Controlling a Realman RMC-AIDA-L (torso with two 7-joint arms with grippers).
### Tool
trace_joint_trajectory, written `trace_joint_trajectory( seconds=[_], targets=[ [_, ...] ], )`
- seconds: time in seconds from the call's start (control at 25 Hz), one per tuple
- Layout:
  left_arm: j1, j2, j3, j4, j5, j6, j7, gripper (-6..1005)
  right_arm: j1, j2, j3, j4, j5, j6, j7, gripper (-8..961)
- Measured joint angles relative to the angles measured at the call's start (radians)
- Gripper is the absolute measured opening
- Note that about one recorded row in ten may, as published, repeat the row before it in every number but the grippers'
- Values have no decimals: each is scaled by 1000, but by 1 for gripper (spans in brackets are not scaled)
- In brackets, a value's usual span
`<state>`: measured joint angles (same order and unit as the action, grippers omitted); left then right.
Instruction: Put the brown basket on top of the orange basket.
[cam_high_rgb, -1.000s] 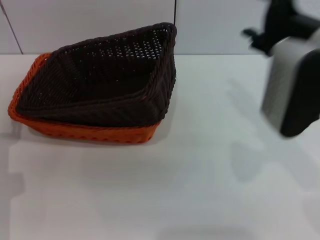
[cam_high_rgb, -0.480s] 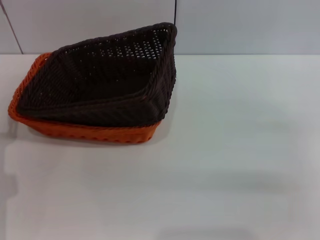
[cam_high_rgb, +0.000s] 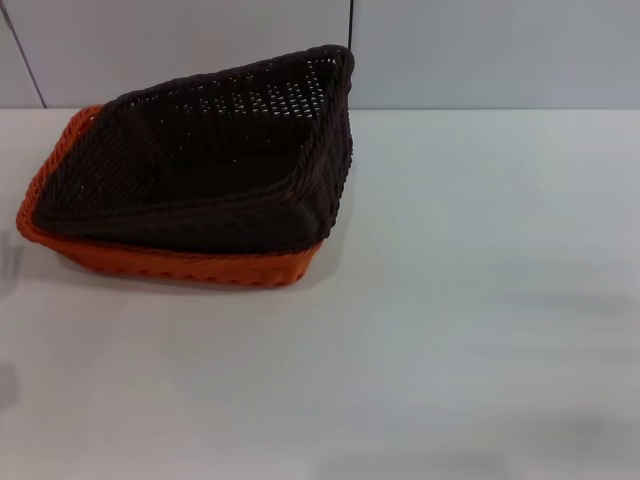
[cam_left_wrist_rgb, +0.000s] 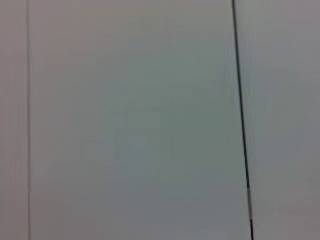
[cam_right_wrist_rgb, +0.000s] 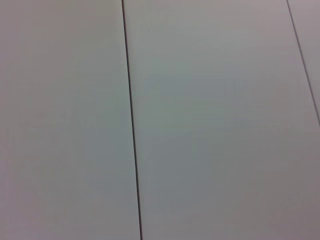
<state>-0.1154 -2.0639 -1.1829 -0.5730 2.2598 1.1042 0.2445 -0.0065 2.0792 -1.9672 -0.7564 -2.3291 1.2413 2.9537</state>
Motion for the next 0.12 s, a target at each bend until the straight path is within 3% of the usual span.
trace_joint_trajectory(
  seconds=[0.12],
  targets=[
    [-2,0,0,27,1,13,-27,797,7,2,-15,22,8,26,0,725]
  ],
)
